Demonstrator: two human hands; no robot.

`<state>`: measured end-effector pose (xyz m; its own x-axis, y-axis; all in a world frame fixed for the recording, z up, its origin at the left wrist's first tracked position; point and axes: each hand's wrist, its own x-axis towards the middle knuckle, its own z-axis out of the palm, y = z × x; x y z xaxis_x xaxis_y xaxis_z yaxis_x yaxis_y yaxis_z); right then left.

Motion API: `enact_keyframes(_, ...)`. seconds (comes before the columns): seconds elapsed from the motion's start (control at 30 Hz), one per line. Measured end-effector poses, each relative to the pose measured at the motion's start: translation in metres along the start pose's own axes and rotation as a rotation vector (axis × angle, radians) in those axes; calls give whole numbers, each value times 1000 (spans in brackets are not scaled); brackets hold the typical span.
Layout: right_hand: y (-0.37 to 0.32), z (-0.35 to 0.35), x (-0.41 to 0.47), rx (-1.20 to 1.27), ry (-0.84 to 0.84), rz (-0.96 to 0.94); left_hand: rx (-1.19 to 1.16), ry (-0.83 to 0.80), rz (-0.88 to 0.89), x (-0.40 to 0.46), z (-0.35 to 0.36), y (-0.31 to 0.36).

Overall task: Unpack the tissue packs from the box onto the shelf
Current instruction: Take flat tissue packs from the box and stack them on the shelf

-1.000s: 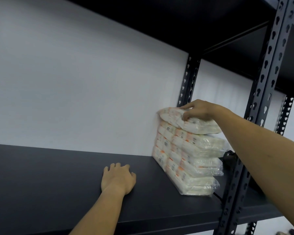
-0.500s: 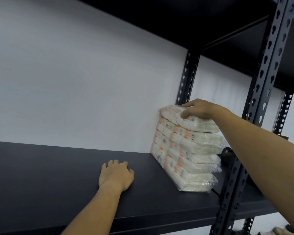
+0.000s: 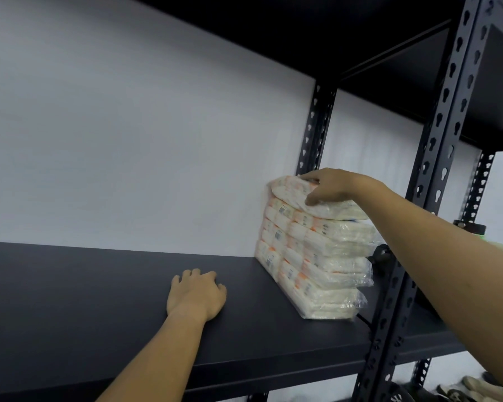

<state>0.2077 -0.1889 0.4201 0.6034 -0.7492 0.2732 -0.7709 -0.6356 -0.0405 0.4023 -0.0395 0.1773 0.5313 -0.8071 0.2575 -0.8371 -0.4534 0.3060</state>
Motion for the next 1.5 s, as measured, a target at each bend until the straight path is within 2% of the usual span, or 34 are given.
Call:
enact_keyframes(0.27,-2,7,-7,25,72,20,-32,10,1,-1,-1,0)
enact_keyframes(0.47,-23,29,-46,-83,586,-86,-83,116,23,-8,-9,2)
enact_keyframes(0.57,-31,50,-72,-44,676,-161,-100,208,61,-15,-16,6)
enact_keyframes(0.83,-65,120,-155,212,637,-219,-41,270,98,-55,-29,4)
enact_keyframes(1.03,-93,178,-217,507,489,-211,51,298,126,-121,-37,-15)
enact_keyframes(1.23,-128,235,-284,712,470,-222,267,374,255,-208,-22,-61)
enact_keyframes(1.4,-145,293,-325,833,388,-253,131,362,271,-265,1,-91)
enact_keyframes(1.5,-150,335,-345,820,257,-223,4,235,154,-298,38,-108)
